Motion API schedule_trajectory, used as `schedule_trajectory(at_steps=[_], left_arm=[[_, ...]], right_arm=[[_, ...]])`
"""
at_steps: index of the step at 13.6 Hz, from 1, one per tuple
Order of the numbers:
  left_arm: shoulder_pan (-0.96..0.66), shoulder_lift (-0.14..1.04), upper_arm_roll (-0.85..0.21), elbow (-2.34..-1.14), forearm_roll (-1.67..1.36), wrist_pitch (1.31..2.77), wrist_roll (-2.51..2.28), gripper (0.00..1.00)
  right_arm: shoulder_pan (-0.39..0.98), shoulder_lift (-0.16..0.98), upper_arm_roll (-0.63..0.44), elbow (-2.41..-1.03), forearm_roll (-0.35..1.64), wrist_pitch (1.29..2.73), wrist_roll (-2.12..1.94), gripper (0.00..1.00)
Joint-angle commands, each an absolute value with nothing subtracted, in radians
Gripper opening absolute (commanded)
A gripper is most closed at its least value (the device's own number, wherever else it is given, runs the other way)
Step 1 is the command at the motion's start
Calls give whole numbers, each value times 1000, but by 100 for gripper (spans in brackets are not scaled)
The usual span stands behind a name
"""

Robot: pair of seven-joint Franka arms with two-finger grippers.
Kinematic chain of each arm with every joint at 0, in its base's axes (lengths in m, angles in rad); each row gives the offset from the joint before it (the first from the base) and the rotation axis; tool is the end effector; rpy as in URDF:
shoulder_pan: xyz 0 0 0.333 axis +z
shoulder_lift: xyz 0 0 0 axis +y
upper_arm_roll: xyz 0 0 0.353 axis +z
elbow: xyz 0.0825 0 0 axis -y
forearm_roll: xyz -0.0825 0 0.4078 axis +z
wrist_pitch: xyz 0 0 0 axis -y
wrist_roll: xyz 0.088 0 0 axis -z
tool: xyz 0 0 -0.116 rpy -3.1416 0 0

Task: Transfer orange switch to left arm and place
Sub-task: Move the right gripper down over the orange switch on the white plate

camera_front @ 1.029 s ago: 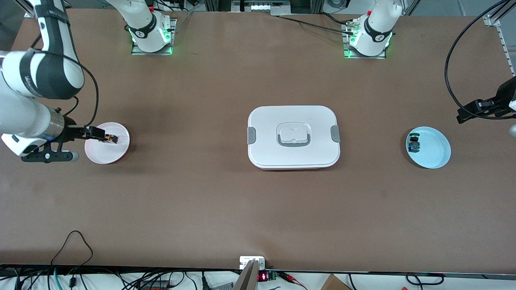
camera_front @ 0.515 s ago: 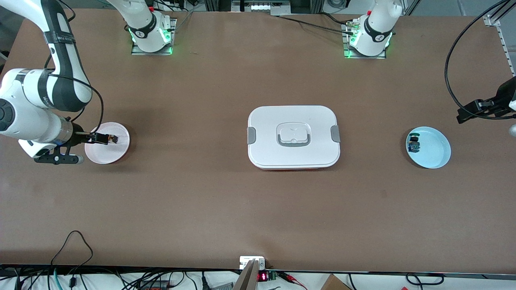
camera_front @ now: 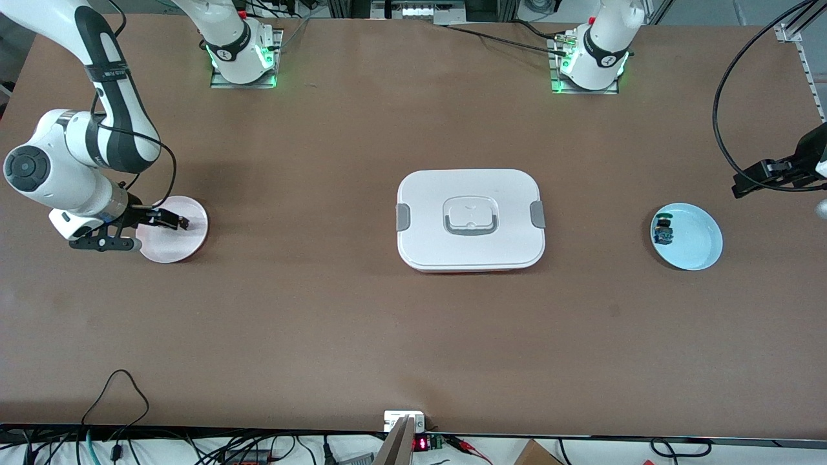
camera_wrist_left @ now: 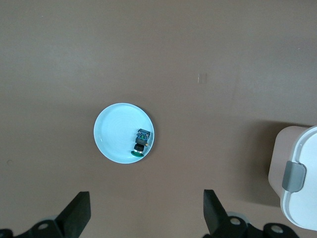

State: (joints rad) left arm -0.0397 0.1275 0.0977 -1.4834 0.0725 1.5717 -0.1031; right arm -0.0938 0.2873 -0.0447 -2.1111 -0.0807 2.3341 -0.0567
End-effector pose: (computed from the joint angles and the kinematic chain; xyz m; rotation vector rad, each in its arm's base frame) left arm 0.6194 0.0403 0.6201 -3.0457 -0.2428 0.0560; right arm 0.5904 -0.0837 0.2825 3.0769 -0.0349 -0.1089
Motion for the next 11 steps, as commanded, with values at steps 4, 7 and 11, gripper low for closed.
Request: schedule_trajectory(at_steps=[4, 7, 11], left_arm=[[-35, 144, 94, -1451, 87, 1562, -81, 100], [-35, 144, 94, -1451, 87, 1562, -81, 100], [-35, 144, 94, -1451, 87, 1562, -81, 100]], right_arm=[[-140, 301, -34, -2146, -91, 2353, -72, 100], [-140, 327, -34, -2148, -91, 2361, -72, 100], [-143, 348, -34, -2151, -92, 2368, -80, 100]])
